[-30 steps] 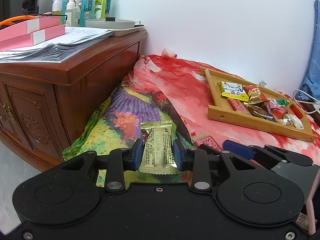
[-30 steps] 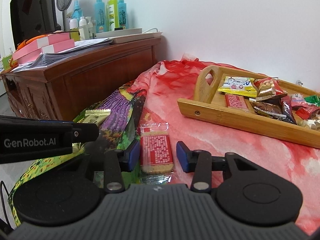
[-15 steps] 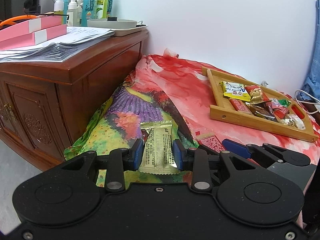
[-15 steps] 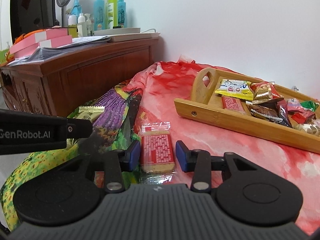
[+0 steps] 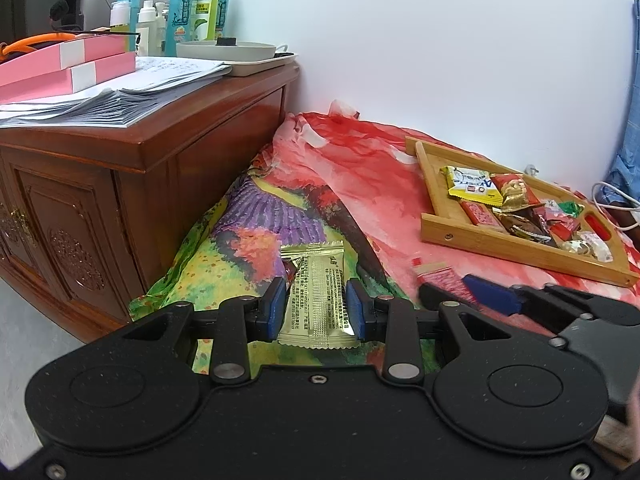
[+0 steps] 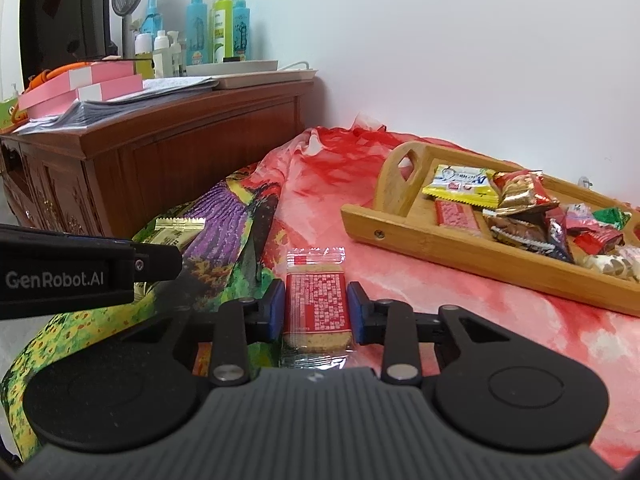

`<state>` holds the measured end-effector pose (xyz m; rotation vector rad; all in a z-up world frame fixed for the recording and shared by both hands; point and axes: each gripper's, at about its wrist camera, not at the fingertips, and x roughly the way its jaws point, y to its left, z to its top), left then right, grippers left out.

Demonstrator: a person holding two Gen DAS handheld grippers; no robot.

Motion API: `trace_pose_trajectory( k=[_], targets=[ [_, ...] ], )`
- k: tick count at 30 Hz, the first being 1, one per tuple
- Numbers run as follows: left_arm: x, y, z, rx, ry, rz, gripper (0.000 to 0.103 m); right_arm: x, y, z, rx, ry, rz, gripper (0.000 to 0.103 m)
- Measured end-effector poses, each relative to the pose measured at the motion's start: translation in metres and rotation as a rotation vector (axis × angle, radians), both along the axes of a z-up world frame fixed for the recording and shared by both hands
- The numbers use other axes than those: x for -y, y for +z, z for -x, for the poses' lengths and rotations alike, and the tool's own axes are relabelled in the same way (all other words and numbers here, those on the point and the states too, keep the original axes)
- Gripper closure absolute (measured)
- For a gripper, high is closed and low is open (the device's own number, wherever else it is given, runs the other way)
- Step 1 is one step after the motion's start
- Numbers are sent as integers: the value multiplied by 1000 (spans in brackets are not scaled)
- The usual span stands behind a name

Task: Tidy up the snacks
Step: 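Carry the gold bar with the left tool while the right tool carries the biscuit packet over the tray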

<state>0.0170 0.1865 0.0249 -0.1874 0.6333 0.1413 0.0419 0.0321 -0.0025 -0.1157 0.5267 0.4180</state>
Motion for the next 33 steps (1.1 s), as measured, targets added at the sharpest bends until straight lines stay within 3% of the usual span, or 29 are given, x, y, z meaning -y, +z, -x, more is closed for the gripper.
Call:
trace_pose_trajectory(
  k=[11, 22, 33],
  targets=[
    [24, 19, -13, 31, -21, 21, 72, 34, 32, 5, 65, -26, -51, 65],
    [78, 51, -39, 78, -123, -39, 72, 86, 61, 1, 135, -93, -76, 65],
    [119, 72, -68, 85, -167, -35, 72, 130, 76, -9, 194, -154, -87, 65]
  ],
)
